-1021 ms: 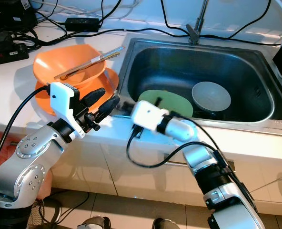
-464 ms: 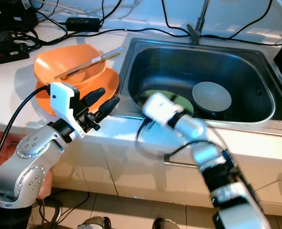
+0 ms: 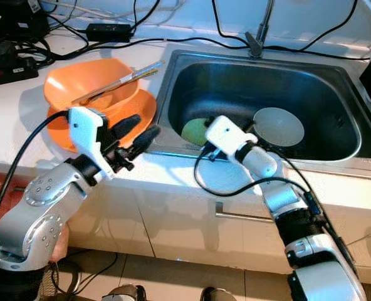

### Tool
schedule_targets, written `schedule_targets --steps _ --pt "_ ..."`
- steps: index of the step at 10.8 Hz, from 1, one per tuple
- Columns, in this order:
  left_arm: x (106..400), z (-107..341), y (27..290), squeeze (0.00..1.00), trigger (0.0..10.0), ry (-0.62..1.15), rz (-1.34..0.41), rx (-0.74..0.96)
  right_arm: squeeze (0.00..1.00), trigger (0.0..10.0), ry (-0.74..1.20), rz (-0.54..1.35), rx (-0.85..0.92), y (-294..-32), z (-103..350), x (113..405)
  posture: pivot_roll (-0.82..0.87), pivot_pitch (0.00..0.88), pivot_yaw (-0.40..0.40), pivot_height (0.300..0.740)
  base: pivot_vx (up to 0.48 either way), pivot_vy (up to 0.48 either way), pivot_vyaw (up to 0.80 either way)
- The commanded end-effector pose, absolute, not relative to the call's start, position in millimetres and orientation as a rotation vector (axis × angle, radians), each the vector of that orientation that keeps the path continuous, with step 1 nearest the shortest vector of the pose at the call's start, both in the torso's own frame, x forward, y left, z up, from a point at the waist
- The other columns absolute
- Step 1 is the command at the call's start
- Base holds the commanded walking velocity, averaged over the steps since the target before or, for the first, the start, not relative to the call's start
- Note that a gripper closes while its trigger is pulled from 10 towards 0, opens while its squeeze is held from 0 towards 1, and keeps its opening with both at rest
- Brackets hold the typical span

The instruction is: Kitchen organization

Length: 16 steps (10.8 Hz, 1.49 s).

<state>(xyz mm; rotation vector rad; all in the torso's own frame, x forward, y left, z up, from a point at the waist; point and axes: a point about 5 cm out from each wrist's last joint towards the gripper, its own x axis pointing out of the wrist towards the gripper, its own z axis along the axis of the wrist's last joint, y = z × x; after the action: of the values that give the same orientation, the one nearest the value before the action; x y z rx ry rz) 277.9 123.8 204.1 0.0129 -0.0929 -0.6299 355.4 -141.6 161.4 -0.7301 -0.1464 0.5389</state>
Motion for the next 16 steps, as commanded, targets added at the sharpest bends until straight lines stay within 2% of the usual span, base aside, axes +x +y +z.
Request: schedule_targets --steps 1,2,4,5,6,7,12,16 --pt "278.6 200.8 120.7 0.0 10.0 -0.072 -0.652 0.036 0.0 0.0 -0.065 0.491 -0.793 -156.2 151.5 358.0 0.14 0.092 -0.022 0.74 0.0 0.0 0.0" --pt "278.6 196.2 115.8 0.0 10.0 -0.032 -0.704 0.042 0.0 0.0 -0.005 0.47 -0.807 -161.9 143.7 359.3 0.14 0.089 -0.019 0.74 0.0 0.0 0.0" --pt "276.0 193.0 105.9 0.0 10.0 0.008 -0.843 0.079 0.0 7.2 0.018 0.442 -0.804 -163.5 141.5 360.9 0.14 0.088 -0.012 0.74 0.0 0.0 0.0" --pt "276.8 191.9 104.2 0.0 10.0 0.022 -0.875 0.102 0.0 6.9 0.029 0.432 -0.803 -165.4 140.4 360.9 0.14 0.088 -0.012 0.74 0.0 0.0 0.0" --pt "277.9 190.5 104.8 0.0 10.0 0.031 -0.883 0.119 0.48 10.0 0.049 0.416 -0.797 -168.2 138.9 361.2 0.13 0.087 -0.001 0.74 0.0 0.0 0.0" --pt "278.9 189.9 105.5 0.0 10.0 0.036 -0.884 0.126 1.0 10.0 0.061 0.4 -0.793 -170.5 138.6 362.0 0.13 0.085 0.0 0.74 0.0 0.0 0.0" --pt "289.3 199.1 115.2 0.0 10.0 -0.011 -0.819 0.159 1.0 10.0 0.0 0.37 -0.719 -167.8 152.7 365.3 0.13 0.086 -0.008 0.74 0.0 0.0 0.0" --pt "321.3 234.9 135.0 0.0 10.0 -0.158 -0.586 0.192 1.0 10.0 -0.192 0.35 -0.395 -151.2 194.5 360.7 0.13 0.083 -0.009 0.74 0.0 0.0 0.0"
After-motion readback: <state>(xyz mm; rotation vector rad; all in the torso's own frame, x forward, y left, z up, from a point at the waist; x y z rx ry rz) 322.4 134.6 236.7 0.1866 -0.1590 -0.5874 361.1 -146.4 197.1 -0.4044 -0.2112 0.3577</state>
